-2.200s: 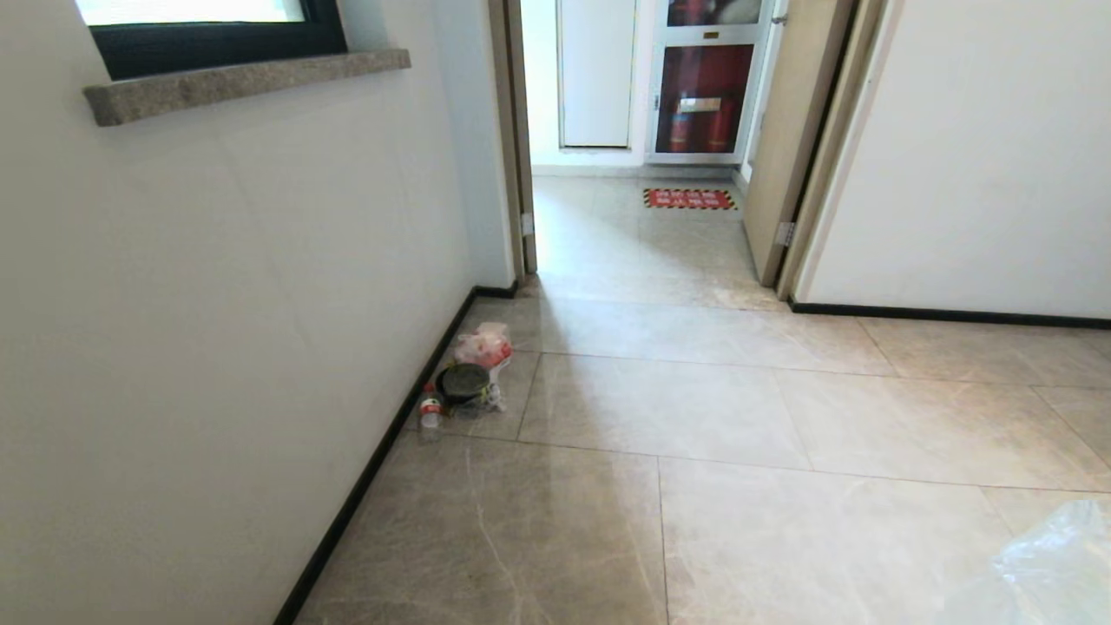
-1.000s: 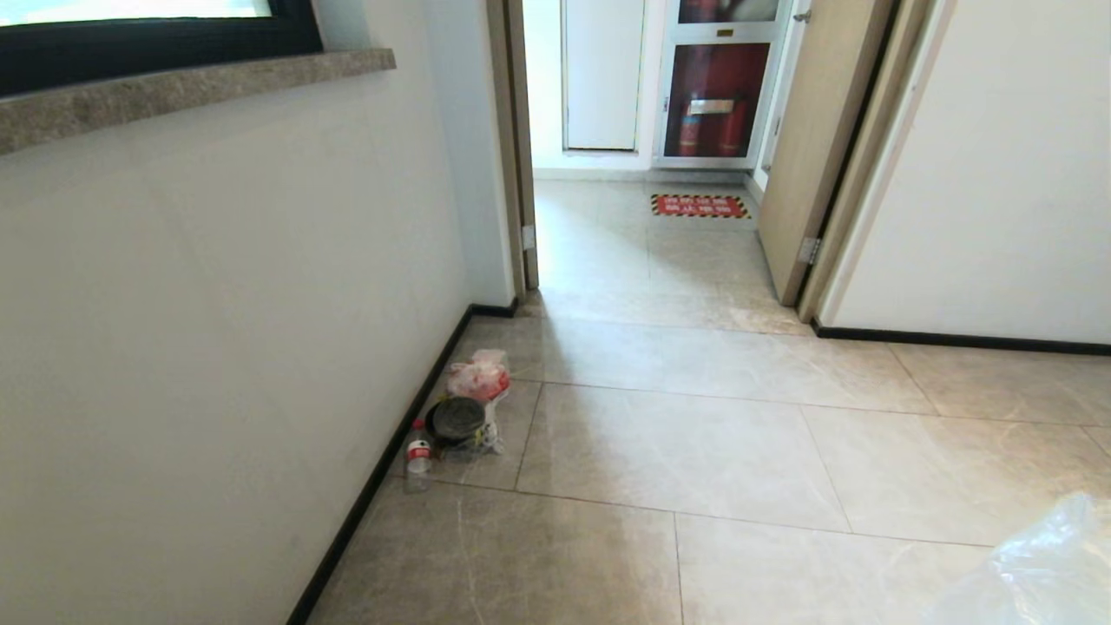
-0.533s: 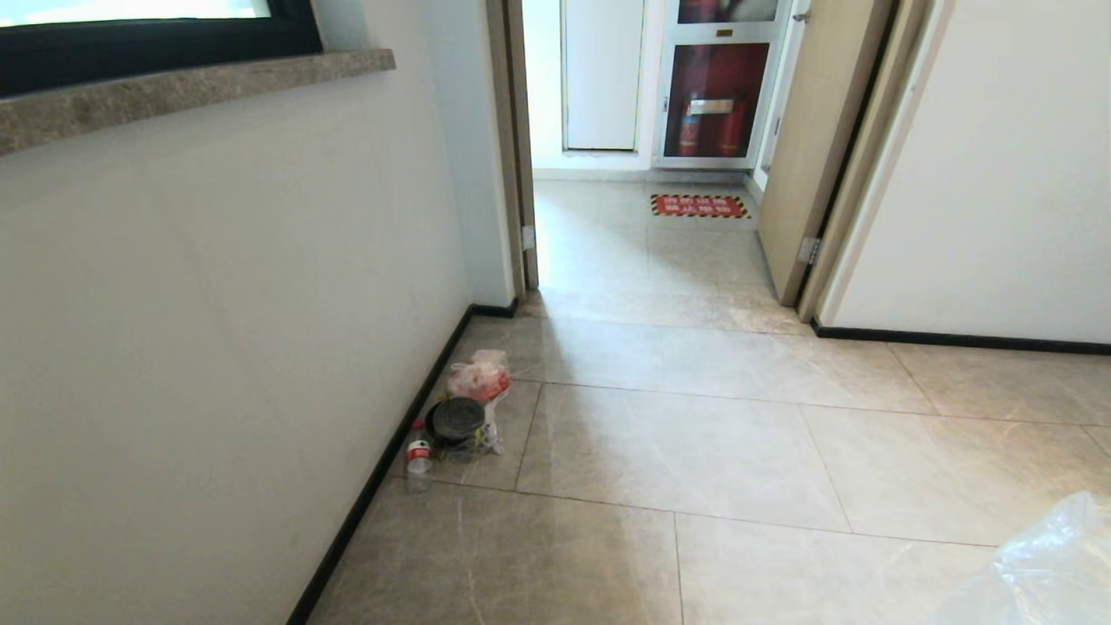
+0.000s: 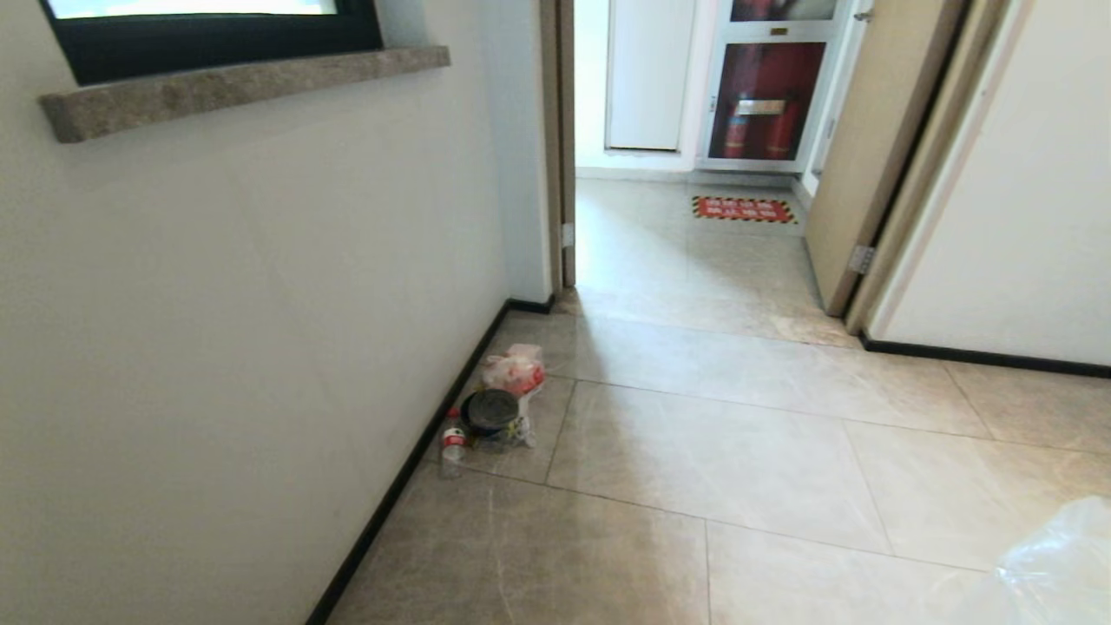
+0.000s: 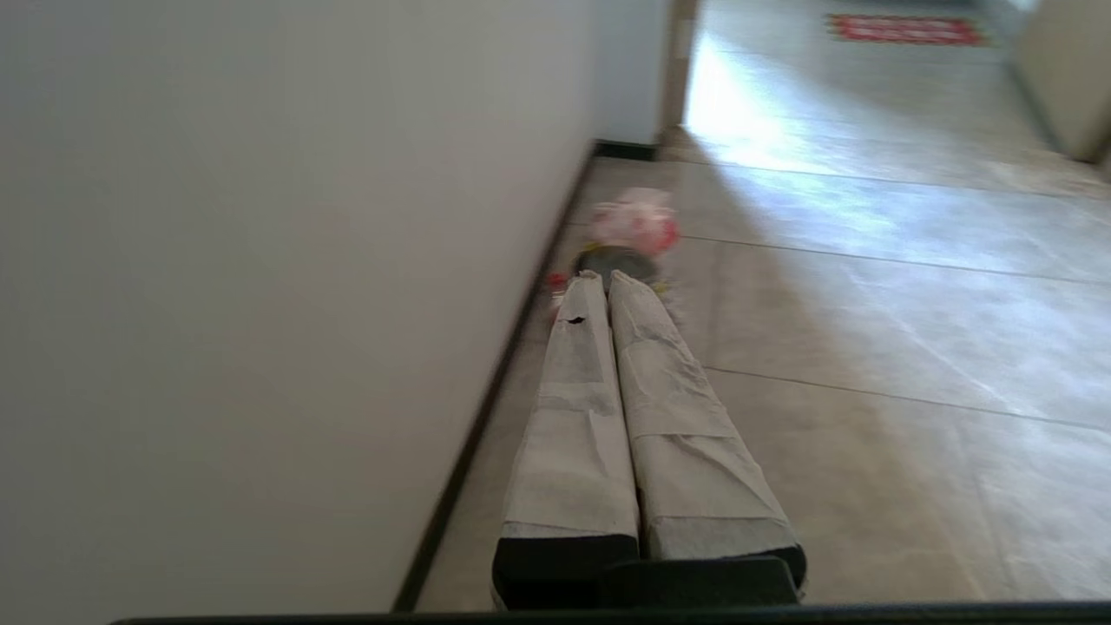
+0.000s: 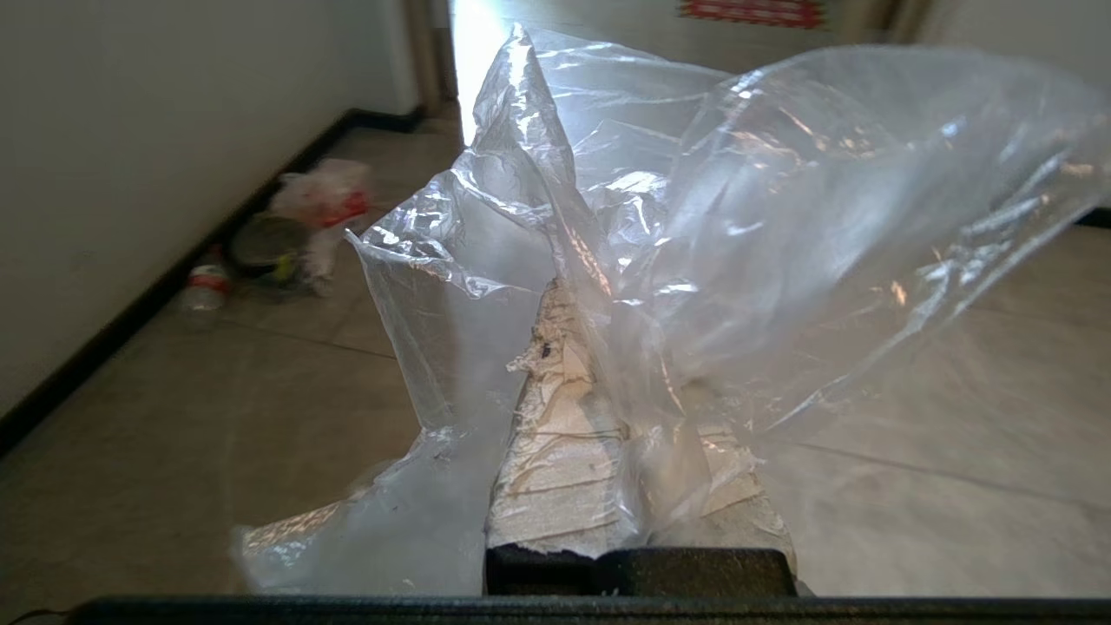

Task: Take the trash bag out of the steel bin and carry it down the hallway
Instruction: Put the trash bag at the door

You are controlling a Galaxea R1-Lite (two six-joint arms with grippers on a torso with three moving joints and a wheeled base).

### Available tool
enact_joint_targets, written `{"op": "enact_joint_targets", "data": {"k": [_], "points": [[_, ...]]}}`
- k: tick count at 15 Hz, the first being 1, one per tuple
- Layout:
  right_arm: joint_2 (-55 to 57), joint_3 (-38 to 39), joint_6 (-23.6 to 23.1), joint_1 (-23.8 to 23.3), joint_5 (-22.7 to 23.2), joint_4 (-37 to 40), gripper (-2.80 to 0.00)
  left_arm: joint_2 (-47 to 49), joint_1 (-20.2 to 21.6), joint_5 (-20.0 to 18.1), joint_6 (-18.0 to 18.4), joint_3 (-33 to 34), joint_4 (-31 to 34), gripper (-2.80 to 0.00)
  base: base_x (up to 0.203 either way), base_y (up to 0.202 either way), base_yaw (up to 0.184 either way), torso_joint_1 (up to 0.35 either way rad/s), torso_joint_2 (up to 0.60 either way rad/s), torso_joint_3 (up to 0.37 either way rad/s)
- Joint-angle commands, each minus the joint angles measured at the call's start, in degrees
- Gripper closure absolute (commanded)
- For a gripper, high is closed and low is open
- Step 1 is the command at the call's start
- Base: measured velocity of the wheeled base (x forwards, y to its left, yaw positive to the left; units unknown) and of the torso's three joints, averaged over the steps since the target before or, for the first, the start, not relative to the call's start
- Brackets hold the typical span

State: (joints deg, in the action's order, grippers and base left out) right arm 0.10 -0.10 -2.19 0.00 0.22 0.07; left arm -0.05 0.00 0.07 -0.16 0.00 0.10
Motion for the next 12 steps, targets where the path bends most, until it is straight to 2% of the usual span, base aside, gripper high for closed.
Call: {"op": "enact_joint_targets", "data": {"k": [1,12], "points": [[-0.01,0.10,0.00,0.00,-0.04,-0.07,0.00,0.05,0.00,0.01,-0.02,0.00,-0.01,0.00,0.006,-0.007,0.178,0.001,0.01,0.004],[-0.01,0.10,-0.09,0.00,0.04,-0.07,0.00,0.05,0.00,0.01,-0.02,0.00,-0.01,0.00,-0.001,-0.009,0.176,0.004,0.00,0.001]]}}
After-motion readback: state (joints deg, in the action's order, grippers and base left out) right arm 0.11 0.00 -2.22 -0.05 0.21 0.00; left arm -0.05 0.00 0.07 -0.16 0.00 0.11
